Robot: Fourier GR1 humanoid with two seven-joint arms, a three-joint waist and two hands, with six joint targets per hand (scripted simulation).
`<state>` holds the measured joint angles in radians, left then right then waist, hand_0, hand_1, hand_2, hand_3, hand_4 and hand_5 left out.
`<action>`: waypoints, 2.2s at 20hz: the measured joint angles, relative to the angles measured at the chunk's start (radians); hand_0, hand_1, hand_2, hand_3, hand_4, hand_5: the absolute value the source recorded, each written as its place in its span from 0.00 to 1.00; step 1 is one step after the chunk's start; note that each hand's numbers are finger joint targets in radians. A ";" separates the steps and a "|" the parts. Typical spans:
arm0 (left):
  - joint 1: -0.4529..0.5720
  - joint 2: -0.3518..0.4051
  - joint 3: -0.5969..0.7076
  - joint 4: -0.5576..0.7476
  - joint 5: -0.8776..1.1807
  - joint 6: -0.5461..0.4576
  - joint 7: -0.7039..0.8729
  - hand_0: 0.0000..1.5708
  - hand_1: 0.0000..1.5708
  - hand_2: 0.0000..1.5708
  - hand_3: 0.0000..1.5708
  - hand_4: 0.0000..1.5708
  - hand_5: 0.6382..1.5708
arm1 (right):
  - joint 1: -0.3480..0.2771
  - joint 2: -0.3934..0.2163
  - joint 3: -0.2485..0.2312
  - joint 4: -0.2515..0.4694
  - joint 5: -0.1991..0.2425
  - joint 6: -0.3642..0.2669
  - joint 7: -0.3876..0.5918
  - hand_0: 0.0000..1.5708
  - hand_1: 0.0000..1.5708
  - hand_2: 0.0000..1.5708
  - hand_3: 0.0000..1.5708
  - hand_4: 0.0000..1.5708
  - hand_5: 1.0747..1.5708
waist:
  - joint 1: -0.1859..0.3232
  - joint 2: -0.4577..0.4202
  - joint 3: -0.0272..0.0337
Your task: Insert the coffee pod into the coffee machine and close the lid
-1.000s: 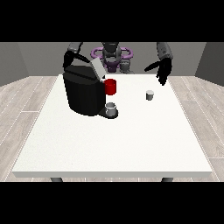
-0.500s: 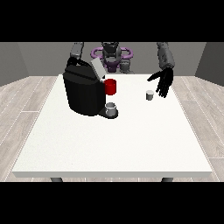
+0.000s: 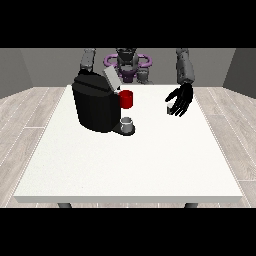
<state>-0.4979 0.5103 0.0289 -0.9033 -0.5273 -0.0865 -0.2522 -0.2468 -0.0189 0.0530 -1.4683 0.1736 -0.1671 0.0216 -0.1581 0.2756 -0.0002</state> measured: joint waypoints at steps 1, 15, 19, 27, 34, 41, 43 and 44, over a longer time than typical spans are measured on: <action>-0.003 -0.002 -0.005 0.007 -0.019 0.028 -0.017 0.68 0.68 0.72 0.59 0.30 1.00 | -0.002 -0.008 -0.004 0.006 -0.003 0.009 -0.010 0.00 0.00 0.00 0.00 0.00 1.00 | -0.001 0.009 -0.0002; -0.075 0.019 -0.122 0.155 -0.255 0.041 -0.021 0.48 0.48 0.62 0.54 0.25 1.00 | -0.022 -0.003 -0.010 0.107 -0.020 0.014 -0.046 0.00 0.00 0.00 0.00 0.00 1.00 | -0.003 -0.009 0.0005; -0.085 0.002 -0.123 0.203 -0.288 0.043 -0.042 0.66 0.66 0.71 0.64 0.25 1.00 | -0.014 -0.009 -0.027 0.130 -0.042 0.029 -0.054 0.00 0.00 0.00 0.00 0.00 1.00 | 0.001 -0.031 0.0012; -0.135 -0.049 -0.088 0.234 -0.271 0.022 -0.104 0.92 0.92 0.91 0.87 0.33 1.00 | -0.001 -0.015 -0.030 0.179 0.000 -0.016 -0.028 0.00 0.00 0.00 0.00 0.00 1.00 | 0.024 -0.083 0.0004; -0.213 -0.077 -0.063 0.210 -0.232 -0.115 -0.087 0.87 0.87 0.88 0.84 0.32 1.00 | -0.007 -0.022 -0.057 0.269 0.014 -0.037 -0.055 0.00 0.00 0.00 0.00 0.00 1.00 | 0.048 -0.134 0.0003; -0.296 -0.124 -0.068 0.165 -0.235 -0.214 0.002 0.90 0.90 0.89 0.85 0.34 1.00 | -0.024 -0.026 -0.062 0.322 0.015 -0.024 -0.067 0.00 0.00 0.00 0.00 0.00 1.00 | 0.041 -0.187 0.0007; -0.305 -0.149 -0.070 0.155 -0.241 -0.221 0.029 0.91 0.91 0.89 0.85 0.35 1.00 | -0.021 -0.027 -0.060 0.326 0.015 -0.017 -0.064 0.00 0.00 0.00 0.00 0.00 1.00 | 0.035 -0.198 0.0003; -0.313 -0.157 -0.070 0.149 -0.241 -0.231 0.042 0.89 0.89 0.89 0.85 0.38 1.00 | -0.018 -0.030 -0.063 0.328 0.011 -0.011 -0.068 0.00 0.00 0.00 0.00 0.00 1.00 | 0.032 -0.205 0.0004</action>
<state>-0.8112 0.3538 -0.0416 -0.7546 -0.7685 -0.3177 -0.2106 -0.2647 -0.0487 -0.0105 -1.1406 0.1842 -0.1782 -0.0468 -0.1261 0.0707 0.0003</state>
